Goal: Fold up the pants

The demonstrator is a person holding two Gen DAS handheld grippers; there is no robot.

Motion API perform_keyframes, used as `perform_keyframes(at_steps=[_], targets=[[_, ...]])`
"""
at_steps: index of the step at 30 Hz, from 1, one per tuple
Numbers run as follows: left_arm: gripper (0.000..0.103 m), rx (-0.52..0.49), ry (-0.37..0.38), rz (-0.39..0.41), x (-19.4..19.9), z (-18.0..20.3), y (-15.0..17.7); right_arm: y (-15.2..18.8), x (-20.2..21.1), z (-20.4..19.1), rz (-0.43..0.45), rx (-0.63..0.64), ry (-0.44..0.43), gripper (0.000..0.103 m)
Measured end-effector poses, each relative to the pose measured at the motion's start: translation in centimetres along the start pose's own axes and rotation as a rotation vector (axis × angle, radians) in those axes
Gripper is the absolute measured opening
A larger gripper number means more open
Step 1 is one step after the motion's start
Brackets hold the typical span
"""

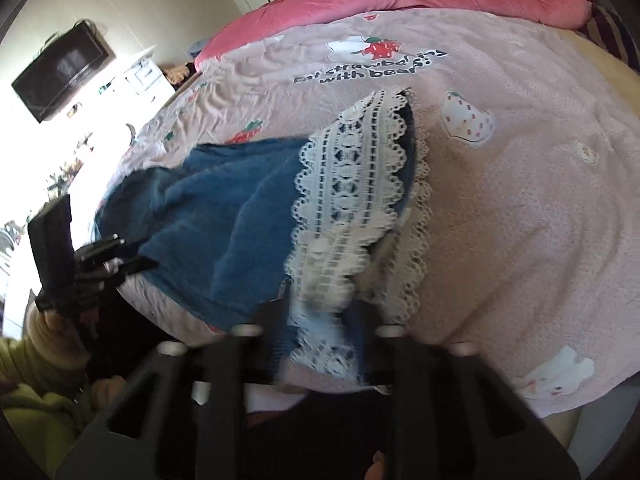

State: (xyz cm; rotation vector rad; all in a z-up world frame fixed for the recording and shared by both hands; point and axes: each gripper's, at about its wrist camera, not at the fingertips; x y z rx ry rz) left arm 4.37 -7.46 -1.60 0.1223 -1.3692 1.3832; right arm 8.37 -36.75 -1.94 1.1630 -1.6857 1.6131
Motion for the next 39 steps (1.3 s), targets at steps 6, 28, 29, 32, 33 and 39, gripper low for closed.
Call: perform_keyframes(at_steps=[6,28,29,32,33,39], targets=[[0.008,-0.006,-0.015,-0.015,0.0,-0.5,0.2,2.2,0.1,2.4,-0.012,-0.026,-0.006,0.009],[0.008,-0.038,-0.002,-0.044,1.2,0.0,2.6,0.7,4.2,-3.2,0.149,0.126,0.05,0.038],[0.008,-0.038,0.01,-0.038,1.8,0.1,2.8,0.3,3.5,-5.2,0.144,0.192,0.032,0.038],[0.008,-0.024,-0.013,-0.008,3.5,-0.1,3.2,0.0,1.5,-10.1,0.128,0.34,-0.013,0.038],[0.009,-0.01,-0.023,0.006,4.2,-0.5,3.3,0.0,0.7,-11.7,0.12,0.384,-0.027,0.038],[0.05,0.111,-0.201,0.132,10.4,-3.9,3.5,1.3,-2.8,-18.6,0.121,0.636,0.028,0.038]])
Point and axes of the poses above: each gripper's, at about its wrist camera, not at the fingertips, and x roughly against the way its jaws point, z to its right, y to its underside, and after that the axes turned 13 degrees about y, right-handed
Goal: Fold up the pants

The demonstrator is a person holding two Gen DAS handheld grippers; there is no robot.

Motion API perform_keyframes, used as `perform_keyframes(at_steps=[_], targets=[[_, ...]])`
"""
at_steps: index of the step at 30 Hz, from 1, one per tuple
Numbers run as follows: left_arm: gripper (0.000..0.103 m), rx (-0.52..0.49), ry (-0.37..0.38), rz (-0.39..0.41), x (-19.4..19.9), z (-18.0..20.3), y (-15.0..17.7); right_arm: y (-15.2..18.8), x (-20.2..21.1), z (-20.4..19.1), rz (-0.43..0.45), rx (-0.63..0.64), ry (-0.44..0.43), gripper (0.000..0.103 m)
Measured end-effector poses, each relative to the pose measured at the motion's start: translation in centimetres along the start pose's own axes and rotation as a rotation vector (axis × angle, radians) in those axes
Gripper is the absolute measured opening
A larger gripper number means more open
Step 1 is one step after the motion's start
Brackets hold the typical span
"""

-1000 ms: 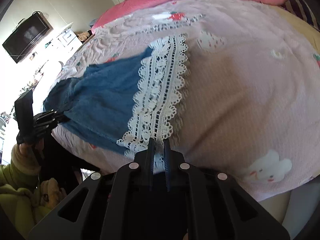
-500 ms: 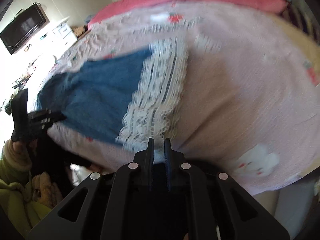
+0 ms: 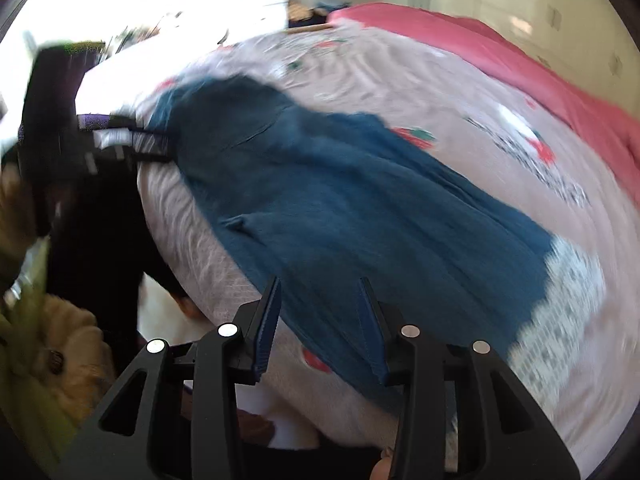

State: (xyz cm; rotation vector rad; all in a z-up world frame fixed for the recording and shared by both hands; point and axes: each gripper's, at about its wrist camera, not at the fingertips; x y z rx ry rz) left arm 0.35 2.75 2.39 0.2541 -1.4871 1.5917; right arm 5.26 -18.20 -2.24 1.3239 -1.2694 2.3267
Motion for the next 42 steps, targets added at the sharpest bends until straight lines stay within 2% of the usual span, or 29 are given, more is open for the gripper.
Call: perform_keyframes(at_steps=[2,3,4,5,9,14,17,19,23,25,26,28,29,30,32,35,37,40,42], targets=[[0.059,0.039,-0.053,0.022,1.0,-1.3,-0.3,0.1,-0.8,-0.8,-0.004,0.045,0.047,0.038],[0.067,0.062,-0.077,0.034,1.4,-2.1,-0.5,0.1,-1.2,-1.0,-0.005,0.064,0.063,0.032],[0.07,0.076,-0.086,0.037,1.5,-2.6,-0.7,0.2,-1.5,-1.1,-0.007,0.077,0.069,0.023],[0.07,0.087,-0.106,0.038,1.3,-3.2,-0.9,0.2,-1.9,-1.1,-0.014,0.082,0.076,0.001],[0.069,0.116,-0.172,0.011,-0.6,-5.3,-1.2,0.8,-1.9,-1.2,-0.03,0.091,0.042,0.002],[0.067,0.118,-0.189,-0.008,-1.9,-6.4,-1.1,2.6,-0.5,-2.3,-0.031,0.152,-0.034,0.002],[0.067,0.129,-0.185,-0.001,-1.9,-6.8,-0.9,3.5,-2.0,-2.9,-0.074,0.106,-0.073,0.002],[0.067,0.116,-0.196,-0.005,-2.2,-6.9,-0.9,3.7,-2.8,-3.2,-0.09,0.085,-0.076,0.002],[0.067,0.097,-0.201,0.005,-2.2,-6.7,-0.9,3.1,-2.2,-1.7,-0.127,0.001,-0.159,0.011],[0.068,0.117,-0.167,0.025,-1.0,-6.5,-1.0,2.3,-0.7,-0.3,-0.101,-0.037,-0.178,0.012],[0.068,0.128,-0.144,0.039,0.0,-6.3,-1.1,1.6,0.6,0.8,-0.06,-0.069,-0.203,0.014],[0.071,0.109,-0.132,0.074,1.7,-5.3,-1.6,0.2,2.2,2.7,0.006,-0.126,-0.231,0.026],[0.072,0.078,-0.136,0.095,2.5,-4.5,-2.0,-0.9,2.7,3.9,0.037,-0.163,-0.228,0.038],[0.073,0.054,-0.134,0.11,3.0,-3.9,-2.6,-2.0,2.7,5.0,0.057,-0.196,-0.219,0.045],[0.074,0.011,-0.107,0.132,2.9,-2.6,-3.9,-4.8,1.5,7.3,0.068,-0.288,-0.222,0.045],[0.075,-0.042,-0.082,0.104,0.2,-1.4,-5.4,-8.3,-2.0,10.0,0.021,-0.416,-0.271,0.046],[0.075,-0.064,-0.071,0.071,-1.9,-1.2,-5.8,-10.7,-5.5,11.3,-0.063,-0.497,-0.343,0.046],[0.075,-0.053,-0.08,0.011,-4.8,-1.8,-5.1,-13.2,-9.1,12.0,-0.149,-0.528,-0.379,0.046],[0.075,-0.046,-0.088,-0.017,-5.8,-2.2,-4.3,-14.2,-11.0,12.0,-0.205,-0.52,-0.355,0.044]])
Point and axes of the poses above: each gripper's, at about its wrist camera, not at the fingertips, and x roughly against the way its jaws point, z to its right, y to its underside, and after that the axes turned 13 degrees about y, right-handed
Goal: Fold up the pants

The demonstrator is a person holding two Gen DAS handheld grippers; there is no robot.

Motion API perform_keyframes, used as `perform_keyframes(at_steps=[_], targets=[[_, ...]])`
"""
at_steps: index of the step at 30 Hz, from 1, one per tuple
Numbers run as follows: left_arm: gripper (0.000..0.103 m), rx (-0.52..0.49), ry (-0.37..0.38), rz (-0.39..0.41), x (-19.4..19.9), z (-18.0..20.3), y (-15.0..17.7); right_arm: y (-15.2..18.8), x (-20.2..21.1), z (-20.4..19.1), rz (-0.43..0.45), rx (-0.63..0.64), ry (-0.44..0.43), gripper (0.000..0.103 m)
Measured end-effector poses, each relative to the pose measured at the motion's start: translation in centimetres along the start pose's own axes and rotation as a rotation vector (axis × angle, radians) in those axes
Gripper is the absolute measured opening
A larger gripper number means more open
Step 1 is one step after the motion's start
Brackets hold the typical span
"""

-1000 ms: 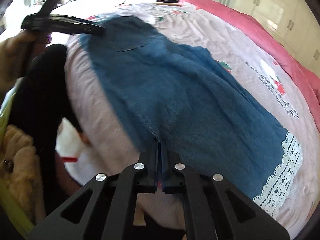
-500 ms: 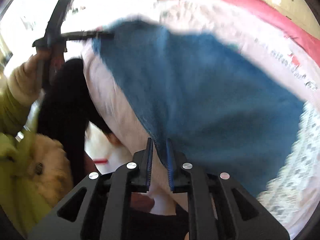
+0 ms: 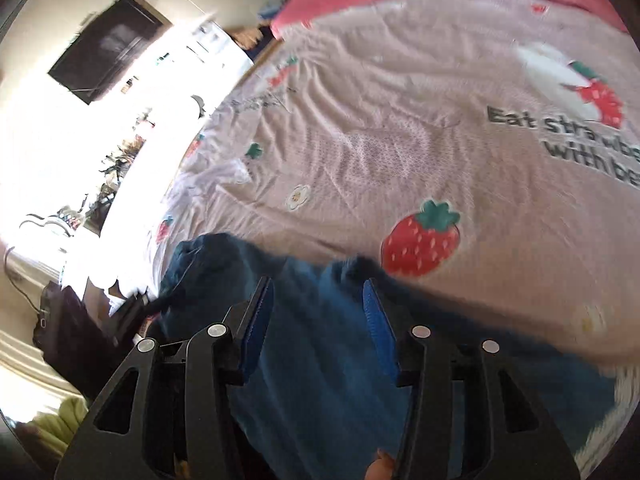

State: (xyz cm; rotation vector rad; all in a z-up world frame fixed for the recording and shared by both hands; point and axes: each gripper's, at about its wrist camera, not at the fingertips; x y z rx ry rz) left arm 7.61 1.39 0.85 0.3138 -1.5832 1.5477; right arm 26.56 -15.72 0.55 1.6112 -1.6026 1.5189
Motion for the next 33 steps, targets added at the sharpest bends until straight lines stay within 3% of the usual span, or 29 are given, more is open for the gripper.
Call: perform_keyframes(at_steps=[10,11,13,14,18,21,25,26,30,33], targets=[[0.075,0.011,-0.024,-0.025,-1.8,-1.3,2.5,-1.2,-4.7,0.2,-0.171,-0.052,0.056,0.035],[0.075,0.011,-0.022,-0.022,-1.7,-1.3,2.6,-1.1,-5.2,0.3,-0.187,-0.062,0.053,0.03],[0.075,0.012,-0.022,-0.02,-1.8,-1.3,2.9,-1.1,-5.9,0.3,-0.201,-0.068,0.038,0.011],[0.075,0.007,-0.025,-0.021,-1.9,-1.3,3.0,-1.0,-5.9,0.2,-0.179,-0.065,0.044,0.006],[0.075,0.006,-0.02,-0.016,-2.1,-1.5,3.2,-2.1,-4.5,0.5,-0.043,-0.106,0.037,0.004],[0.075,0.005,-0.018,-0.014,-2.0,-1.4,3.3,-2.4,-5.9,0.6,-0.038,-0.092,0.064,0.004],[0.075,0.005,-0.014,-0.014,-2.1,-1.6,3.3,-2.7,-7.1,2.5,-0.046,-0.155,0.022,0.004],[0.075,0.007,-0.014,-0.015,-2.1,-1.7,3.4,-2.8,-6.6,3.1,-0.009,-0.164,0.051,0.0],[0.075,0.005,-0.018,-0.016,-2.2,-1.7,3.5,-2.9,-2.9,6.0,0.081,-0.179,0.138,0.0],[0.075,0.002,-0.022,-0.012,-2.3,-1.6,3.4,-1.5,0.9,6.9,0.151,-0.159,0.146,0.0]])
Point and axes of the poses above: each gripper's, at about its wrist camera, not at the fingertips, and x roughly against the way its jaws point, z to its right, y to its underside, and after that the axes turned 13 degrees about y, right-handed
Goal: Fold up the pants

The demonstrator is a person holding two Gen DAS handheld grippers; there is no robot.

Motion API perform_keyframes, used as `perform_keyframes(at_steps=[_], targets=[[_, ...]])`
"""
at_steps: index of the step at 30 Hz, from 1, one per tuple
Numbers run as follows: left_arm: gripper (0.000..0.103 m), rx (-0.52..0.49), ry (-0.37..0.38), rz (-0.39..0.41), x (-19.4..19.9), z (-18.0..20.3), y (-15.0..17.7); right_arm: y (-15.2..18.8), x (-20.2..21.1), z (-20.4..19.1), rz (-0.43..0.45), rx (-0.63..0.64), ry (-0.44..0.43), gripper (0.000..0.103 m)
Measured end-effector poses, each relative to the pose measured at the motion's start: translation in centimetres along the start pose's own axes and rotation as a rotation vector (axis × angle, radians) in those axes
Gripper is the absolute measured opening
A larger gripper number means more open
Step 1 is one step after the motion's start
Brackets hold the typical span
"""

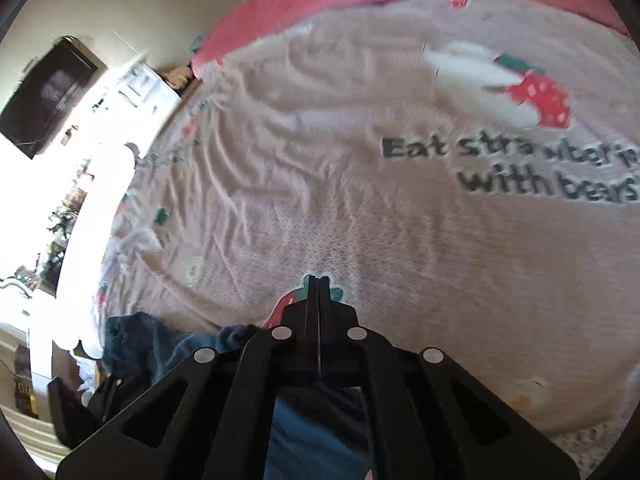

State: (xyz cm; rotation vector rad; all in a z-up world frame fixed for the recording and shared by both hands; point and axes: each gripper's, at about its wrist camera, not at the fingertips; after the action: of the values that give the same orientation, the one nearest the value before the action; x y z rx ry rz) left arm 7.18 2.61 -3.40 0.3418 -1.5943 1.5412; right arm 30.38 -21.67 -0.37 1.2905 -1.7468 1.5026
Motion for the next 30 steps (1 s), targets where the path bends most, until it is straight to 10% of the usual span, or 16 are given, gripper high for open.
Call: perform_keyframes(at_steps=[4,9,18,21,23,30], targets=[[0.075,0.024,0.064,0.048,2.0,0.4,-0.6,2.4,4.3,2.5,0.075,0.059,0.069,0.003],[0.078,-0.011,0.148,0.098,3.5,3.0,-3.8,5.6,7.8,6.3,0.135,0.104,0.272,0.044],[0.079,-0.045,0.227,0.0,-5.4,7.4,-9.5,7.4,8.0,10.1,0.092,0.151,0.353,0.067],[0.079,0.011,0.198,-0.024,-8.1,6.5,-10.6,7.6,6.8,11.2,0.059,0.093,0.355,0.059],[0.079,0.034,0.162,-0.052,-9.6,5.8,-10.7,7.9,5.9,11.9,0.024,0.076,0.336,0.013],[0.079,0.037,0.098,-0.085,-11.5,4.7,-10.1,8.1,6.4,12.7,0.112,0.067,0.344,0.013]])
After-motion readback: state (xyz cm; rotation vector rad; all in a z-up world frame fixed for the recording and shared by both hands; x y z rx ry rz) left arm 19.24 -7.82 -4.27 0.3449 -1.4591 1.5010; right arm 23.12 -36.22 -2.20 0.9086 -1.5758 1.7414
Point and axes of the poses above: each gripper's, at about its wrist camera, not at the fingertips, and x roughly against the way its jaws point, z to its right, y to its underside, and after that the axes turned 13 degrees about y, right-handed
